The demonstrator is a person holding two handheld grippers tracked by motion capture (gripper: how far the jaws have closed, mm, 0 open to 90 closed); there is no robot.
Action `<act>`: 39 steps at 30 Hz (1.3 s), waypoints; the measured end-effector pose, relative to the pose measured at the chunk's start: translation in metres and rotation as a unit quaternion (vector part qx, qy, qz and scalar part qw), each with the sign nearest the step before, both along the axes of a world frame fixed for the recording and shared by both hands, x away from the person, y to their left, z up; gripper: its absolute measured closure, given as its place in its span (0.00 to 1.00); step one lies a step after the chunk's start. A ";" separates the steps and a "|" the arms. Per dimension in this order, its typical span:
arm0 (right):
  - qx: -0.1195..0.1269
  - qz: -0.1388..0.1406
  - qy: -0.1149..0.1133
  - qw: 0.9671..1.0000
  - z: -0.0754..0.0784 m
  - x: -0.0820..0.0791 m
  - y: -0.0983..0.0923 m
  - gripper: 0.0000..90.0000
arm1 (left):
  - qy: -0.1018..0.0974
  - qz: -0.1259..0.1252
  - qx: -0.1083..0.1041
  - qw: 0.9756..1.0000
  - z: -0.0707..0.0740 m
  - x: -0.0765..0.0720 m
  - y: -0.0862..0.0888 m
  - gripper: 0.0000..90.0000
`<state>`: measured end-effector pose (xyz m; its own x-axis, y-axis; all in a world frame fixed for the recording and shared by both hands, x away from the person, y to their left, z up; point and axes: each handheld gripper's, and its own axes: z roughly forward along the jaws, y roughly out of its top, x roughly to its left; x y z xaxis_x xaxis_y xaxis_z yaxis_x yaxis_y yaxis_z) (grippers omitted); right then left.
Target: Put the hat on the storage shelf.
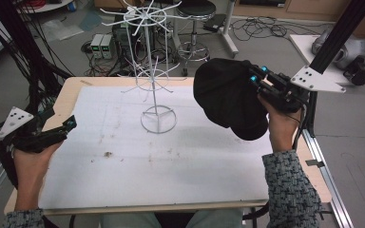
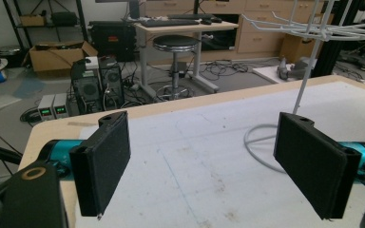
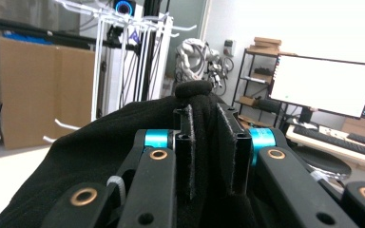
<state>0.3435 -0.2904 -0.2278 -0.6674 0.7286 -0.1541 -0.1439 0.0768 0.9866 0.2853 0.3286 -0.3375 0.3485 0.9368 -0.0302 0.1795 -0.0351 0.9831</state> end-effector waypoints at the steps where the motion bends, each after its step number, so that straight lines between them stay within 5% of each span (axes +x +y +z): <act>1: 0.005 0.007 0.000 1.000 0.005 0.006 -0.002 0.87 | -0.002 0.000 -0.002 1.000 0.000 -0.003 0.000 0.22; 16: 0.023 0.042 -0.015 0.999 0.035 0.045 -0.009 0.87 | -0.007 -0.026 0.016 1.000 -0.002 -0.039 -0.010 0.22; 39: 0.062 0.055 -0.041 0.996 0.082 0.074 -0.008 0.87 | -0.005 0.009 0.014 1.000 -0.002 -0.063 0.009 0.22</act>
